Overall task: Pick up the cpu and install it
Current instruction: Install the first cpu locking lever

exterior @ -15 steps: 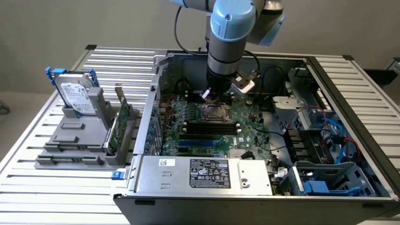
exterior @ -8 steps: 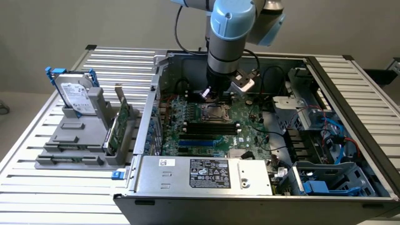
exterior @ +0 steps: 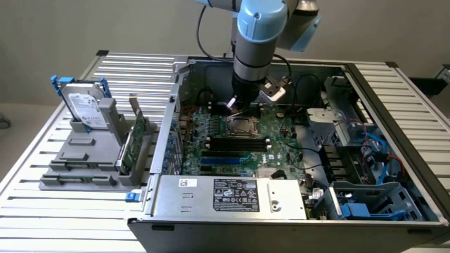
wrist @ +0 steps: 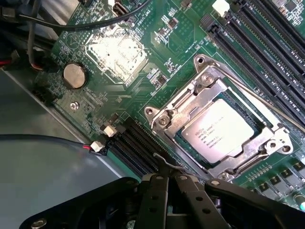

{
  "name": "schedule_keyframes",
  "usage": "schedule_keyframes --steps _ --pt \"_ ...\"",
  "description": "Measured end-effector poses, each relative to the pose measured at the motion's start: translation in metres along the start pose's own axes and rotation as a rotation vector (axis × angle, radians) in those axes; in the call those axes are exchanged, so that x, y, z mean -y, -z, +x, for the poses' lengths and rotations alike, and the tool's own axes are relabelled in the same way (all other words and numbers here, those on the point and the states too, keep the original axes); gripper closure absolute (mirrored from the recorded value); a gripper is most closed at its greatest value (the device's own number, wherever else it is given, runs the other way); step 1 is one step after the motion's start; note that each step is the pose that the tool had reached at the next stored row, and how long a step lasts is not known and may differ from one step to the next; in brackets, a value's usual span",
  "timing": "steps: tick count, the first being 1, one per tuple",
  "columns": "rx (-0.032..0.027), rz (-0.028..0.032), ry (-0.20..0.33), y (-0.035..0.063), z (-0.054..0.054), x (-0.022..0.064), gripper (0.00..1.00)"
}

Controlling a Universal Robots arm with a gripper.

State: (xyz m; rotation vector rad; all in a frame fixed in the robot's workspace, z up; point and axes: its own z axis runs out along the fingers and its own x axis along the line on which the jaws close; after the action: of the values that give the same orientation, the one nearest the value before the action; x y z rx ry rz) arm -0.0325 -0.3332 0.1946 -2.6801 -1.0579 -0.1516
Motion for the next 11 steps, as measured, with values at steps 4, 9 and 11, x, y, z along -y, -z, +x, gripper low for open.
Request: schedule_keyframes --steps 4,9,11 --pt "0.0049 0.0042 -0.002 0.0043 0.001 0.0017 0.89" --pt "0.0120 0.0104 -0.004 0.0169 0.005 0.0050 0.89" --pt "0.0147 0.0130 -0.005 0.0218 0.006 0.0067 0.89"
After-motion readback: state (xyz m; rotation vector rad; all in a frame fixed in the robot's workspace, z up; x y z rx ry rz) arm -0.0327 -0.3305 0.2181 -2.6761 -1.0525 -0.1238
